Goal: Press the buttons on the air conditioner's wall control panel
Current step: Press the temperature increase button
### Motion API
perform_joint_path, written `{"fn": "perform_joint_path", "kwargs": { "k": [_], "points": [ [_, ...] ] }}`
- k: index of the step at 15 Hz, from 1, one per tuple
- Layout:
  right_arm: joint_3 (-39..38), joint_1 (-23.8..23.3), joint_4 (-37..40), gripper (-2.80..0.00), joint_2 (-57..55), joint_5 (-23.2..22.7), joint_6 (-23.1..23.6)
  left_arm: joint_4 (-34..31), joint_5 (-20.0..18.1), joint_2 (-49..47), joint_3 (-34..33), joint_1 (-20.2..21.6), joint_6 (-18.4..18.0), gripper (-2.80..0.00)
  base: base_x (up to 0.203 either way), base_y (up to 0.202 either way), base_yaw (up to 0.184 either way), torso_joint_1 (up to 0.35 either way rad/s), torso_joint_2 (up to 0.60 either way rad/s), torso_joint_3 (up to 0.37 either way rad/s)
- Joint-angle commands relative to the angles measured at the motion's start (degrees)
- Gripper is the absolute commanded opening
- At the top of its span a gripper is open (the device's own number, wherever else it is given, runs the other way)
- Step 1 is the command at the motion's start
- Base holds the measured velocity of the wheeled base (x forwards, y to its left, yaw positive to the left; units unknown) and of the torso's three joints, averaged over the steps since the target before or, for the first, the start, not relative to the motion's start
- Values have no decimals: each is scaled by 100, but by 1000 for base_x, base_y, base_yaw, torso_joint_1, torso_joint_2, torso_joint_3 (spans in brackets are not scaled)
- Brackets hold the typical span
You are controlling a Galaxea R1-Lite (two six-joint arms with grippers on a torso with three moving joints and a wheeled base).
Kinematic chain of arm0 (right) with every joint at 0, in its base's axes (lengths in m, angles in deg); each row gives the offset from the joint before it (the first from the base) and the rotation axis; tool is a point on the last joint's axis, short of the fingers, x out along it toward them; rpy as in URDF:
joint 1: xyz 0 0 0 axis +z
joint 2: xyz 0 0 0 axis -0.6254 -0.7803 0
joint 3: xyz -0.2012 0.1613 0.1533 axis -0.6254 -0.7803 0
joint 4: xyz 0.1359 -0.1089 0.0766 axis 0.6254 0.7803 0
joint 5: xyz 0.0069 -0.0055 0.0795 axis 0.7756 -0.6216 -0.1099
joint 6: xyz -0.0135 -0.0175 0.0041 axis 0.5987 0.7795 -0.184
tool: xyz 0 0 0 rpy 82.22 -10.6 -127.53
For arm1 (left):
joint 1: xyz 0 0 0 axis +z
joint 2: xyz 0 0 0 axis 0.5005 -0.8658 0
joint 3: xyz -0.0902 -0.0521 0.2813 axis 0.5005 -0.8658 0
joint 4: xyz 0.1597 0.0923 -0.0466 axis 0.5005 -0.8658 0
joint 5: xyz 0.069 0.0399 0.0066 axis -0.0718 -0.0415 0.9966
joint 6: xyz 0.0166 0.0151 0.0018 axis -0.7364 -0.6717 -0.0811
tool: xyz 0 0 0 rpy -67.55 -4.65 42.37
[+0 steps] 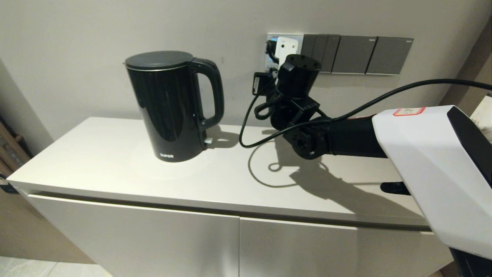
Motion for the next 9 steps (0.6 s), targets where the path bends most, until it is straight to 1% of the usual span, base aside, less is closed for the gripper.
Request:
{"fn": "perform_joint_path", "kwargs": {
  "k": [1, 4, 9],
  "points": [
    [15, 3, -10, -280, -18, 17, 7, -7, -8, 2, 0, -2, 0, -280, 0, 0, 0, 0, 0, 0],
    [147, -13, 25, -280, -107, 9, 12, -3, 1, 2, 0, -2, 0, -280, 0, 0, 0, 0, 0, 0],
    [159, -42, 17, -280, -134, 9, 82, -7, 1, 2, 0, -2, 0, -280, 0, 0, 0, 0, 0, 0]
  ]
}}
